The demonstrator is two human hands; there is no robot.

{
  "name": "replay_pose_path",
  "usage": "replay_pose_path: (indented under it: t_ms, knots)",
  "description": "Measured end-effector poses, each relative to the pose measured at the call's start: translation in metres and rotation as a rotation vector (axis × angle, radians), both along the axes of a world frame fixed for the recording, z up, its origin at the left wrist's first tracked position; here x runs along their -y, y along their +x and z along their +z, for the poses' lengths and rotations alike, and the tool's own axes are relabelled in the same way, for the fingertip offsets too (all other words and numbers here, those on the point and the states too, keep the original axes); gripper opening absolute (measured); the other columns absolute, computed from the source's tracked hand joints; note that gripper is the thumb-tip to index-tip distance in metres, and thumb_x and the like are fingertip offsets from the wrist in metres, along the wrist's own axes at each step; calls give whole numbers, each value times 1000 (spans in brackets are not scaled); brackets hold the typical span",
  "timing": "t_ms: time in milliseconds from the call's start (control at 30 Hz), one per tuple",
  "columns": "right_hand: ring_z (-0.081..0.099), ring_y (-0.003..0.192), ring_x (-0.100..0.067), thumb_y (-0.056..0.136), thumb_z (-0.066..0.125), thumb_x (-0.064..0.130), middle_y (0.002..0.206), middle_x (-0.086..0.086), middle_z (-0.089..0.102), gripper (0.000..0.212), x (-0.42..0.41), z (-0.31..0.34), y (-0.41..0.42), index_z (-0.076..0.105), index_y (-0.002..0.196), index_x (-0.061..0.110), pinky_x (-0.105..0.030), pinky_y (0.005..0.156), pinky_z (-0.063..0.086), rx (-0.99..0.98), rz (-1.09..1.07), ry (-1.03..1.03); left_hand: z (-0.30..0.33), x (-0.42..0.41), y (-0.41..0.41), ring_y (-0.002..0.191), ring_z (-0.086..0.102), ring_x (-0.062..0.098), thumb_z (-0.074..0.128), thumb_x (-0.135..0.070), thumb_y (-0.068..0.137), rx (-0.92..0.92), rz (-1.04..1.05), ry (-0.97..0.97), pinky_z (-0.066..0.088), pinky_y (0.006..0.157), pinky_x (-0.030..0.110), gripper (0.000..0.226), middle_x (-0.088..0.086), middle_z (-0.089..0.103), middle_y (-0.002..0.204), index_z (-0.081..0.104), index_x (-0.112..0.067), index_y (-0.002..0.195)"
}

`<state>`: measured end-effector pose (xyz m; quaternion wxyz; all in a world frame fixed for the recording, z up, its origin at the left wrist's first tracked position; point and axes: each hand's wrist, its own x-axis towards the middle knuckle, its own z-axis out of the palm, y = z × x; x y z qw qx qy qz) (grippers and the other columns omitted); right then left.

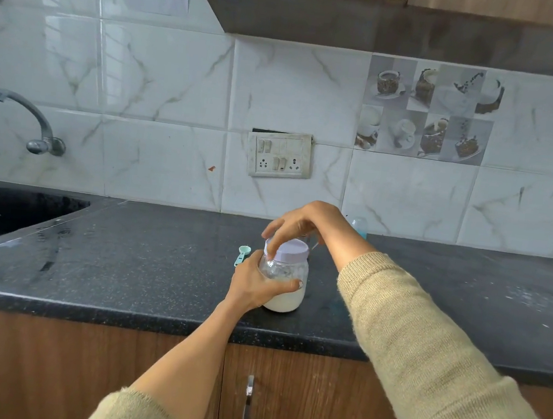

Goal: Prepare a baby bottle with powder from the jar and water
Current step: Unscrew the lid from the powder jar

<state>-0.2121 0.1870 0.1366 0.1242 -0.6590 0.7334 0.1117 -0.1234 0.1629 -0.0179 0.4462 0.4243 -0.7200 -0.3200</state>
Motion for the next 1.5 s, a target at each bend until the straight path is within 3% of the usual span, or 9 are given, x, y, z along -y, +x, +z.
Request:
replay_pose_path:
  t_ms: [100,200,333,467,633,767,1067,1300,1500]
  knots:
    - [51,120,-26,57,61,80,148,-3,37,104,4,-4,2,36,143,27,-34,81,49,-89,-58,-54,-1,0,0,102,51,10,84,-43,56,-17,-8,-5,42,81,23,85,-8,54,114,45,-20,128]
    - [62,78,-22,66,60,74,136,-7,49,93,5,-5,-1,41,138,19,-29,60,49,-135,-90,-75,-1,1,0,97,54,8,84,-44,55,-11,-8,12,44,76,22,75,-12,57,107,48,-24,117]
    - [55,100,-22,77,65,39,138,0,42,61,-1,-3,-4,44,134,37,-34,92,50,-59,48,-80,0,4,2,89,61,8,83,-49,49,-5,-13,15,51,72,26,64,-12,63,96,55,-25,101]
    - [48,122,-25,74,69,7,138,1,43,64,3,-4,-4,49,126,38,-39,94,51,93,141,-22,0,9,9,90,62,10,82,-52,43,-3,-8,9,54,78,33,70,-11,65,96,57,-26,103]
    - [45,121,-26,69,66,-8,141,5,37,68,12,-8,5,50,116,38,-38,91,49,-5,256,-24,-1,12,16,92,62,10,80,-56,41,4,-12,10,54,80,33,82,-9,65,101,56,-24,113]
    - [49,89,-21,70,59,-18,128,4,35,66,15,-4,6,49,112,31,-29,64,47,55,250,-86,0,12,21,91,62,10,79,-55,42,-11,-10,17,52,77,28,76,-9,66,99,58,-24,108]
    - [51,86,-26,62,74,-7,133,-3,35,70,20,1,-25,41,112,31,-32,63,47,436,131,-389,1,25,49,95,61,11,81,-55,45,3,66,34,49,78,26,79,-9,66,103,58,-23,113]
    - [50,89,-22,60,77,2,109,-8,44,60,28,-54,-37,44,105,24,-36,78,48,885,-31,-386,3,38,99,92,60,13,85,-42,56,-7,197,27,43,73,24,63,-6,65,101,59,-21,110]
    - [46,87,-13,57,88,13,103,-1,49,54,28,-118,-24,48,93,22,-25,66,37,1019,-33,-315,2,46,136,96,61,14,82,-51,45,-37,248,68,47,82,29,74,-7,66,104,59,-23,110]
